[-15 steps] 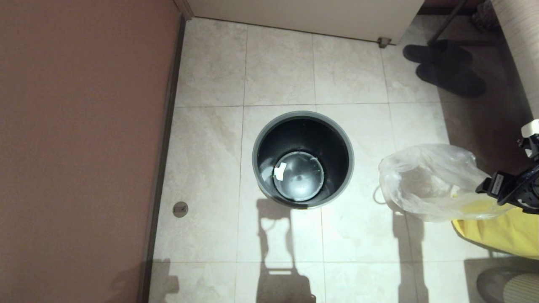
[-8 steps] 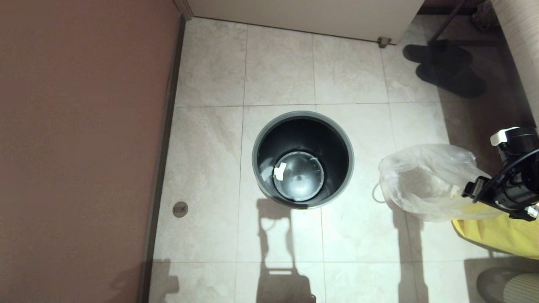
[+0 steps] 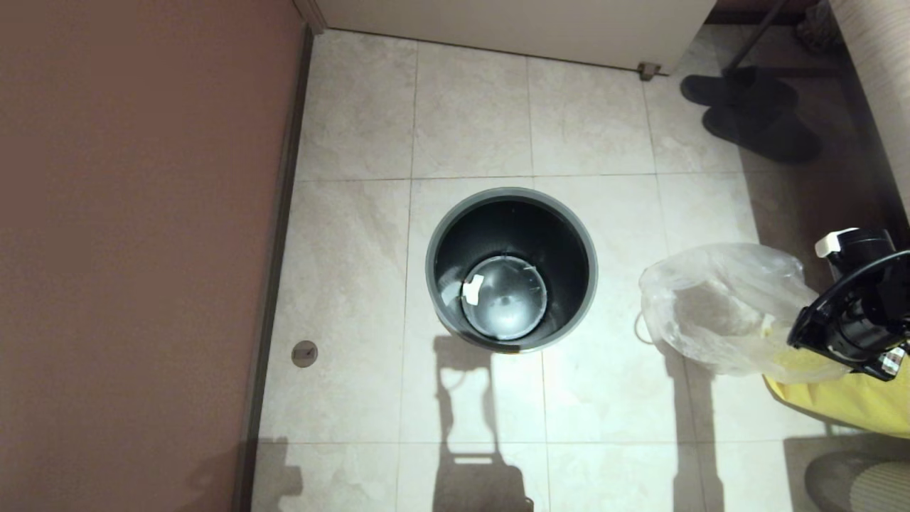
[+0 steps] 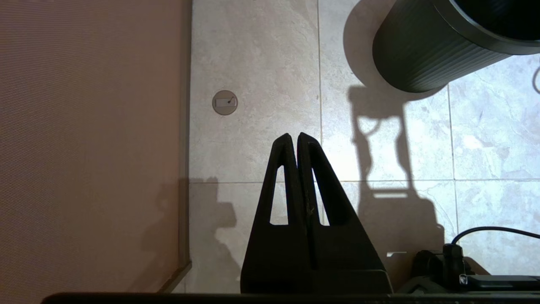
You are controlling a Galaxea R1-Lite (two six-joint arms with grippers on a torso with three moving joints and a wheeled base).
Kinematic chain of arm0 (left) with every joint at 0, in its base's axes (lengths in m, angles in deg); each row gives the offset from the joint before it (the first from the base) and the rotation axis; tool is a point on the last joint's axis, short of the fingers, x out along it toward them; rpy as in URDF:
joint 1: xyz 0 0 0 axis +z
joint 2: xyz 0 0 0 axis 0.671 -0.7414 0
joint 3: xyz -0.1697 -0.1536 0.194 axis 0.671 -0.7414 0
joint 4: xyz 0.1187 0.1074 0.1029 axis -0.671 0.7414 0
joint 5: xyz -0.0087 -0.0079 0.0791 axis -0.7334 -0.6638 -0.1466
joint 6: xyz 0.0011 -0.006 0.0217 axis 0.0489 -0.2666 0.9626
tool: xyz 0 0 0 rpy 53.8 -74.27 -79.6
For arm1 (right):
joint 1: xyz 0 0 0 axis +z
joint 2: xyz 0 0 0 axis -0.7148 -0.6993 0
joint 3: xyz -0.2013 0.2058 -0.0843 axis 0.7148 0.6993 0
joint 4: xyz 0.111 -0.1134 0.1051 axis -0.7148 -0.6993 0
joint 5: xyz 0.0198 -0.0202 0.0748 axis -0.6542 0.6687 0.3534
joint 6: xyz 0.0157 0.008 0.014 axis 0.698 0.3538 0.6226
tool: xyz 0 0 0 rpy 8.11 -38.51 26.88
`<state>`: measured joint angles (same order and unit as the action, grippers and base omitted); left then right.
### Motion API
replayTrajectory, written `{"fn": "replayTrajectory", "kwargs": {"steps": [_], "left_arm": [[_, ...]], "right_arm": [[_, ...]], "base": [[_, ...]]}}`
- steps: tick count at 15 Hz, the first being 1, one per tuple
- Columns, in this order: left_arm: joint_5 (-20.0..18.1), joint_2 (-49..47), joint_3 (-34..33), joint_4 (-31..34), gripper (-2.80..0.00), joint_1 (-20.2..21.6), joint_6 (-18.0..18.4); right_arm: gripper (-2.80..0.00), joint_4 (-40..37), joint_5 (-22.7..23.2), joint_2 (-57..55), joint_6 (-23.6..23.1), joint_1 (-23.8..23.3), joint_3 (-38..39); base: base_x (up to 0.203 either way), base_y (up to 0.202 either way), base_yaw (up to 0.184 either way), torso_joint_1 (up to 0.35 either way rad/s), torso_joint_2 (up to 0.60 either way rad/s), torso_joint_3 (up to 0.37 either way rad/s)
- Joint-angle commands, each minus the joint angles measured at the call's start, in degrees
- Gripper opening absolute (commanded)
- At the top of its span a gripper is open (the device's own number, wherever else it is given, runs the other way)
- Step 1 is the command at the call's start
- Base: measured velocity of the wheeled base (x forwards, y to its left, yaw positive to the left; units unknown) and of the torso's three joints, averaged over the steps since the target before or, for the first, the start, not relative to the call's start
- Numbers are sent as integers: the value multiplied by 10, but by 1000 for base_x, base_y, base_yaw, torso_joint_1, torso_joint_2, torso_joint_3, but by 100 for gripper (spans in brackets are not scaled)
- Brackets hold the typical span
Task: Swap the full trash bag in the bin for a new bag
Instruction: Pick up the trash bag
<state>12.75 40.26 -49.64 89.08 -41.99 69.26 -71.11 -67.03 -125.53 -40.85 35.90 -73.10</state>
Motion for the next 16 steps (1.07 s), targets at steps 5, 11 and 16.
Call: {"fn": "replayTrajectory", "kwargs": {"steps": [5, 11, 16], "left_arm": [[0, 0, 0, 0, -280, 0, 0], [0, 0, 0, 0, -280, 0, 0], [0, 0, 0, 0, -280, 0, 0]], "right_arm": [[-280, -6, 3, 34, 6, -1, 12], [-280, -86, 58, 210, -5, -1, 40], [-280, -150, 118, 370, -92, 0, 50]], "base": [[0, 0, 0, 0, 0, 0], [0, 0, 0, 0, 0, 0], [0, 0, 0, 0, 0, 0]]}}
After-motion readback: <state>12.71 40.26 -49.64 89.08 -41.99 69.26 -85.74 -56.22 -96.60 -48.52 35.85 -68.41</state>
